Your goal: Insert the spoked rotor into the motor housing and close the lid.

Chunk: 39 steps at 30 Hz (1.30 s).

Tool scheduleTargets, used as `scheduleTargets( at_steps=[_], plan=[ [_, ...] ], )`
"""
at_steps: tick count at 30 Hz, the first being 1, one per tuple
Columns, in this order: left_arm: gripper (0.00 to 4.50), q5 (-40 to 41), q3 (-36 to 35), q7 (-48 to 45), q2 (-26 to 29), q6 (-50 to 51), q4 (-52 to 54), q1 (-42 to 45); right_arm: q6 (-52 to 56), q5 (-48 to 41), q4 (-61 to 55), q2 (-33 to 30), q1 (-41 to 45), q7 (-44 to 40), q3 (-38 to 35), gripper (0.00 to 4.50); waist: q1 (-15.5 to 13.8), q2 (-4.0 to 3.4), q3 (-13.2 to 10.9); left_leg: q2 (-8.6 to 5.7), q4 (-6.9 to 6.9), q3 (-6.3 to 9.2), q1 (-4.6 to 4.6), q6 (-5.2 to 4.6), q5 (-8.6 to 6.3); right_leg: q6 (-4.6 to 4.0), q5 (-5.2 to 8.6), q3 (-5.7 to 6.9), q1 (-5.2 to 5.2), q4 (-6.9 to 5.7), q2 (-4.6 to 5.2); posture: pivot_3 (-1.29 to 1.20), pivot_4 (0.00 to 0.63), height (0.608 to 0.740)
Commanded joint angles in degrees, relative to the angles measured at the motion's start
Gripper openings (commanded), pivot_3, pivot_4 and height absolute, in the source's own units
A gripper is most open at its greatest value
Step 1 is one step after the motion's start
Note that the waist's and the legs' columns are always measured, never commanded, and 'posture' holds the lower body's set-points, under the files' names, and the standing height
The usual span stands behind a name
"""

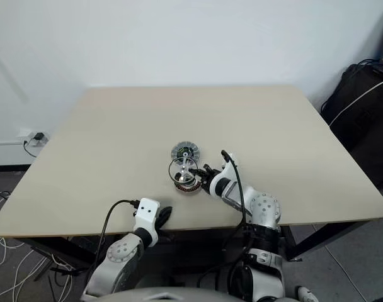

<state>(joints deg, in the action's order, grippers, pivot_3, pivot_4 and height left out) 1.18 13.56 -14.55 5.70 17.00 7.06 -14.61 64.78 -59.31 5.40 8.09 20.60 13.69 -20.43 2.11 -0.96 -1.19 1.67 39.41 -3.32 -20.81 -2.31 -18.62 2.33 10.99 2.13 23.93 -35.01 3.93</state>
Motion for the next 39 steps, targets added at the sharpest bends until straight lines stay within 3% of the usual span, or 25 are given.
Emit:
scheduleTargets(
  at_steps=[1, 32, 37, 39],
  plan=[
    [0.00, 0.31, -0.22, 0.32, -0.13, -1.08, 3.39, 0.13, -2.12, 0.72, 0.83, 1.60, 0.96, -2.13, 1.25, 0.45, 0.00, 0.00, 0.00, 0.00, 0.00, 0.00, 0.00, 0.00, 0.00, 0.00, 0.00, 0.00, 0.00, 0.00, 0.00, 0.00, 0.000, 0.740],
    [0.00, 0.46, -0.15, 0.23, -0.04, -1.13, 3.28, 0.54, -4.39, 8.65, 6.17, -0.30, 0.32, -5.95, -0.40, 0.45, 0.01, 0.00, 0.01, 0.00, 0.00, -0.01, 0.03, 0.00, 0.00, 0.00, 0.00, 0.00, -0.02, -0.01, 0.00, 0.00, 0.000, 0.740],
    [0.00, 0.48, -0.17, 0.30, -0.12, -1.15, 3.24, 0.49, -4.46, 9.00, 6.01, -0.16, 0.40, -5.94, -0.54, 2.12, 0.01, 0.02, 0.06, 0.00, 0.00, -0.01, 0.10, 0.00, 0.00, 0.00, 0.00, 0.00, -0.09, -0.02, 0.00, 0.00, 0.000, 0.740],
    [0.00, 0.50, -0.14, 0.34, -0.17, -1.20, 3.24, 0.37, -4.35, 8.81, 5.42, -0.29, 0.39, -5.87, -0.72, 2.38, 0.01, 0.06, 0.10, 0.00, 0.01, -0.01, 0.15, 0.00, 0.00, 0.01, 0.00, 0.00, -0.13, -0.02, 0.00, 0.00, 0.000, 0.740]
  ],
)
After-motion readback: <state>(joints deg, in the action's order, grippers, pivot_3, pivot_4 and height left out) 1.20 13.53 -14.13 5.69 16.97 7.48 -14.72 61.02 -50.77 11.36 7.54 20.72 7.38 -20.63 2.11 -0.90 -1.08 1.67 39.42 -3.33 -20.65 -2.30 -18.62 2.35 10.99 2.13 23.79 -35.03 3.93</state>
